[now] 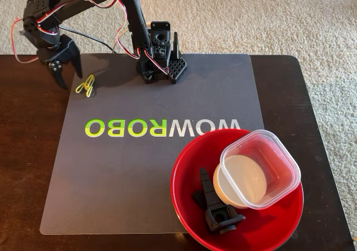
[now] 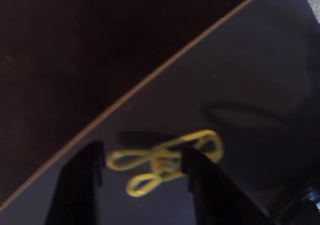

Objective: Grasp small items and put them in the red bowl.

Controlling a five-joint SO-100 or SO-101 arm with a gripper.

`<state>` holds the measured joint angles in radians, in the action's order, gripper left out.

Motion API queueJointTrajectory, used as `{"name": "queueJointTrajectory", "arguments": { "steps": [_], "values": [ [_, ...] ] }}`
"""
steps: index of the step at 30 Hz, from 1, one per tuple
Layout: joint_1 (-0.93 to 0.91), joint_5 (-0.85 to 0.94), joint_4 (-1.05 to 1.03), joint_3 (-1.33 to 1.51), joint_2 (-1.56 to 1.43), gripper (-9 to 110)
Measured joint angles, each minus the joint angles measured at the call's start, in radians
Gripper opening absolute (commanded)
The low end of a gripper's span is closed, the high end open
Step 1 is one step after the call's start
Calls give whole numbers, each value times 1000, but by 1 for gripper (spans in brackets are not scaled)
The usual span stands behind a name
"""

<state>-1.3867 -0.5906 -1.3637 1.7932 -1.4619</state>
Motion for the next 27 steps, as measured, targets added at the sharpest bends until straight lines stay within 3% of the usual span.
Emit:
{"name": "queueJointTrajectory", "arguments": {
  "steps": [6, 27],
  "values": [
    [0, -29, 3, 152, -181, 17],
    [-52, -118, 123, 166, -49, 11]
  ]
}}
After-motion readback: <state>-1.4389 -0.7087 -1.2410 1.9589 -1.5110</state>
